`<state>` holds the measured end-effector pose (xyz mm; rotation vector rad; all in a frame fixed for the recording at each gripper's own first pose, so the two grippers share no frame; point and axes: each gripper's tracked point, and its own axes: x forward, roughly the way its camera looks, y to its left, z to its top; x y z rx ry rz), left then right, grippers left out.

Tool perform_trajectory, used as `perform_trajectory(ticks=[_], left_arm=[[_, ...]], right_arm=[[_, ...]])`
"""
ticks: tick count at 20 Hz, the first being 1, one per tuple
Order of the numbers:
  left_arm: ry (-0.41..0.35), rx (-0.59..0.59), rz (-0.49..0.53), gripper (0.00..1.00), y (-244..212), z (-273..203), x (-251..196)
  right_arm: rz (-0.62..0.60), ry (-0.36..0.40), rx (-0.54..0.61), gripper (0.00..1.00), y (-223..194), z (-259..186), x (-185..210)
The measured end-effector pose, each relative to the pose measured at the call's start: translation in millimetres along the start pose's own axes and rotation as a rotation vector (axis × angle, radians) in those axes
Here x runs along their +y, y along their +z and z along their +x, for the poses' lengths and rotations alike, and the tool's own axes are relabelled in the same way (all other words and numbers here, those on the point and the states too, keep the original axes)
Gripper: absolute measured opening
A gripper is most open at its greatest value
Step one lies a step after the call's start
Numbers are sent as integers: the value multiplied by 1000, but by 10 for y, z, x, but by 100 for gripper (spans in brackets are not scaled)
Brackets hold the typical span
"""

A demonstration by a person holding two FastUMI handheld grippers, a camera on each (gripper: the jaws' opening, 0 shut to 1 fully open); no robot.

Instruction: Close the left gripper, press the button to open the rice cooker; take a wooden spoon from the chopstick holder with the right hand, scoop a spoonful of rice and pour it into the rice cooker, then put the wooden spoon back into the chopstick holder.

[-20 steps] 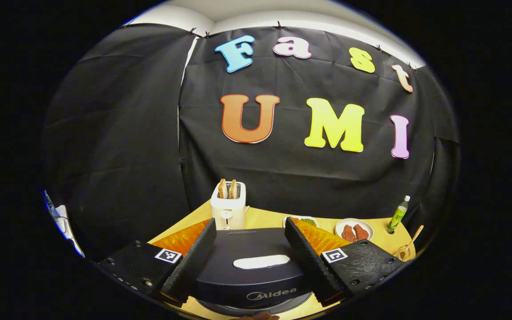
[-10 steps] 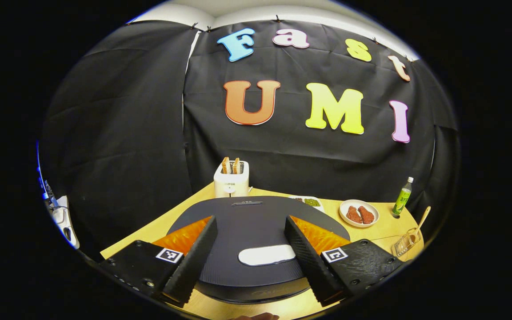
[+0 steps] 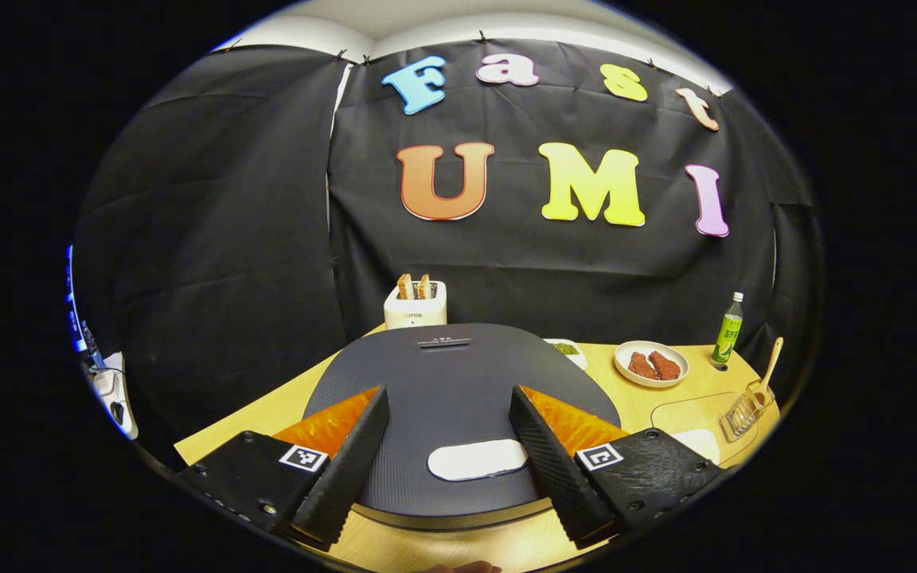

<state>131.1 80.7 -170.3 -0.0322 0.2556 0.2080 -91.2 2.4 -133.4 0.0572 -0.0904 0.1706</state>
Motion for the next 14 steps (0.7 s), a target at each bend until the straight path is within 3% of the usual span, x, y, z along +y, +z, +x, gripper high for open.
perform_trajectory(ticks=[7, 14], left_arm=[[46, -44, -30, 99, -116, -231, -12], [-2, -53, -36, 100, -214, -260, -38]], right_arm=[[2, 57, 30, 100, -122, 1, 194], [-6, 85, 30, 100, -137, -8, 316]])
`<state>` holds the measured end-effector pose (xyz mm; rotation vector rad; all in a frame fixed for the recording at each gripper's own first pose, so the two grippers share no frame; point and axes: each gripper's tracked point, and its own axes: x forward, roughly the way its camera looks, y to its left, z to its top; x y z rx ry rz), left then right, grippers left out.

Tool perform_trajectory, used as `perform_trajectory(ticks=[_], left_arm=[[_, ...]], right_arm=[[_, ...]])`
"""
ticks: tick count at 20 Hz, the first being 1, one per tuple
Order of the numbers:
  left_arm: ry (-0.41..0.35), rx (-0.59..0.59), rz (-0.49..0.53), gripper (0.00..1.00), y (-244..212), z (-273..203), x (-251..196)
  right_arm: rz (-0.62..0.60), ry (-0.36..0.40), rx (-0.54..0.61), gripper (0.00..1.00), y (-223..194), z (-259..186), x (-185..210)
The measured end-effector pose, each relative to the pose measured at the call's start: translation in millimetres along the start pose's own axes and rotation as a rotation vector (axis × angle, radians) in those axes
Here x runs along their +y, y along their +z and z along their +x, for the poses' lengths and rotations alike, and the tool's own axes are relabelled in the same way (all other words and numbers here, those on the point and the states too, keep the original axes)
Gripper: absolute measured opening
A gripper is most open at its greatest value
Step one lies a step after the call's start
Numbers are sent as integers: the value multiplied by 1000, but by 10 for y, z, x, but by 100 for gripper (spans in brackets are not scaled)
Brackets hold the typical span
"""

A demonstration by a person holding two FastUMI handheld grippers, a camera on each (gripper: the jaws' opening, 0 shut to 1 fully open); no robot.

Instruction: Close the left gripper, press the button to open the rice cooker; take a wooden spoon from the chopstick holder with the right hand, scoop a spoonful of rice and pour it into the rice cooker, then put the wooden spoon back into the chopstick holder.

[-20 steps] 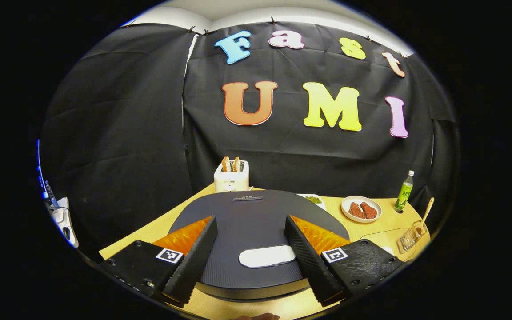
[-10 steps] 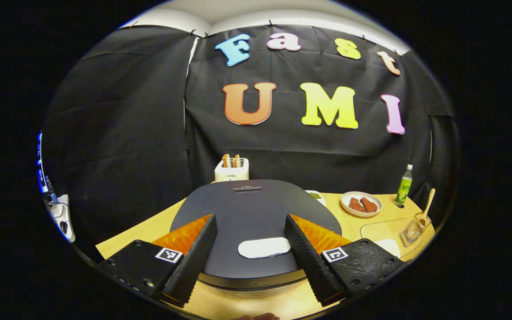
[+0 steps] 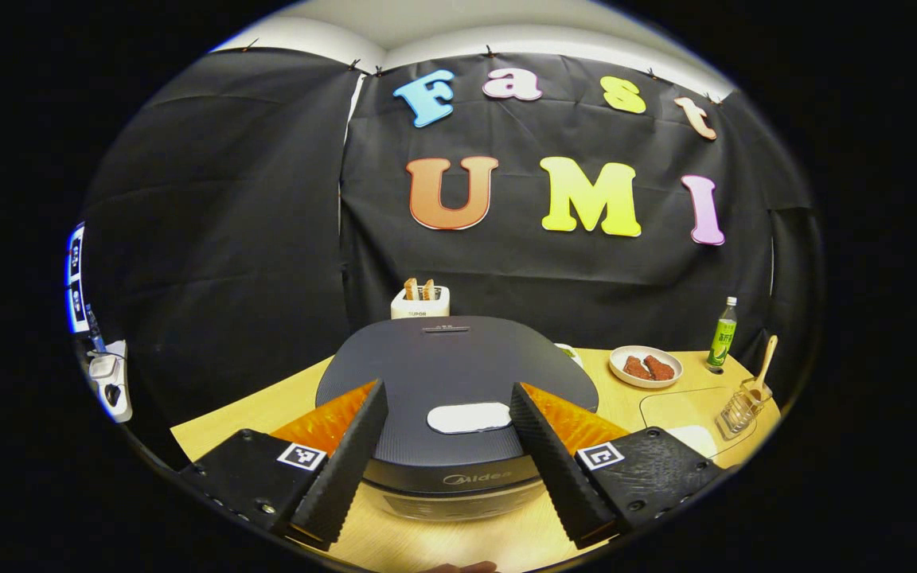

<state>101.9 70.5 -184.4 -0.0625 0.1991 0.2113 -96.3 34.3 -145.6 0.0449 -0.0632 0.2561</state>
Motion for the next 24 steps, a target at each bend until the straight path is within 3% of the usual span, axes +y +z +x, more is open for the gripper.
perform_trajectory(ticks=[8, 17, 24], left_arm=[[-76, 50, 24, 99, 113, -320, -58], [-107, -5, -10, 96, 629, -1189, 70], [-155, -91, 54, 95, 889, -2005, -150]], right_arm=[[-38, -23, 0, 100, 88, 79, 0], [-40, -76, -18, 100, 404, 122, -47], [-49, -89, -6, 99, 569, 118, -33]])
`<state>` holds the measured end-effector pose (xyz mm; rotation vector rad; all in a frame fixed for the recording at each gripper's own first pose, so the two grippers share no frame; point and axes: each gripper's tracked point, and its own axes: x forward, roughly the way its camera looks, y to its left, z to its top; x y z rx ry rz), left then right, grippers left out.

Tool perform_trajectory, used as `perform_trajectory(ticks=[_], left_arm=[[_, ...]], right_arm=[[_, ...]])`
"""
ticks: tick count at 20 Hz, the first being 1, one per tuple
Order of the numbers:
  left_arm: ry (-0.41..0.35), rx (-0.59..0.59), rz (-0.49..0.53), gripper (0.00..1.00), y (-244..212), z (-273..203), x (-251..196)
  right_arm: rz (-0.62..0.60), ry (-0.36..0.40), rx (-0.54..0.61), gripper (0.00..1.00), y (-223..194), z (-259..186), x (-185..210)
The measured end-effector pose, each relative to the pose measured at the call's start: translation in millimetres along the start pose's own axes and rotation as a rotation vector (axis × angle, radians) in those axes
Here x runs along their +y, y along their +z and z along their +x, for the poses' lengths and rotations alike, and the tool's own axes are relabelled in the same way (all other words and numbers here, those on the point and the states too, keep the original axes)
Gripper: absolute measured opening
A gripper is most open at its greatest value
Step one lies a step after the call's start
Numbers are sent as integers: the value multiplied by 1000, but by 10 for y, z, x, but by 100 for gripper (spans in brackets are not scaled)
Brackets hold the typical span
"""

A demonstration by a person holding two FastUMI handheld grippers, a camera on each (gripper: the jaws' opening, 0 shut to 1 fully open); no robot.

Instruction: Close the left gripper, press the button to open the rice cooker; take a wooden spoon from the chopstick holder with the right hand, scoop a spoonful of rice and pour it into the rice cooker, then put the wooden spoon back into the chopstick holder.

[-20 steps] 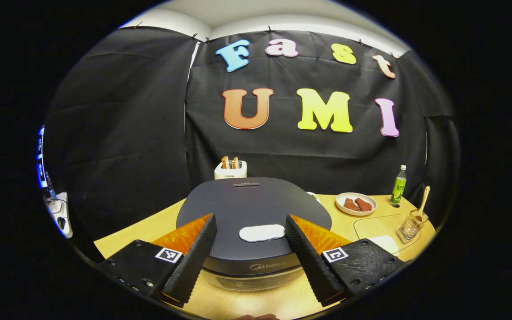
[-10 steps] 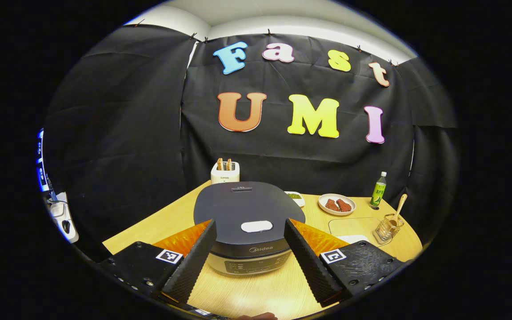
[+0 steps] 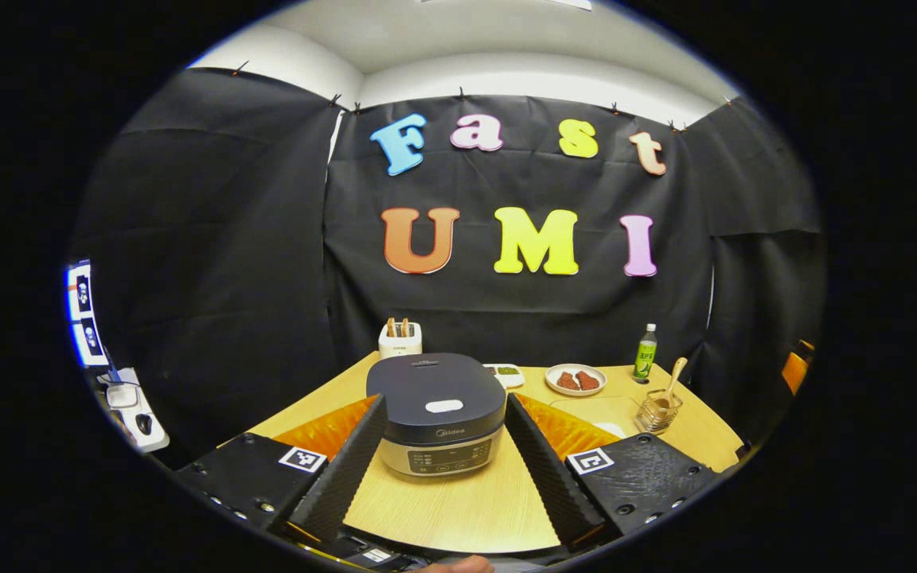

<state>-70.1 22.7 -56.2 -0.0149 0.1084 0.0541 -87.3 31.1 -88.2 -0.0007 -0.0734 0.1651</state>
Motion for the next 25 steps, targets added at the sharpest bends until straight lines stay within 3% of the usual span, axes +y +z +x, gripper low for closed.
perform_trajectory(ticks=[12, 16, 25], left_arm=[[-81, -121, 52, 94, 92, -839, -590], [-129, -165, 20, 94, 148, -907, -700], [-102, -157, 27, 95, 98, -874, -570]], right_arm=[[1, -11, 2, 99, 99, -296, -70], [-4, -15, -33, 100, 181, -366, -93], [13, -15, 0, 100, 91, -317, -109]])
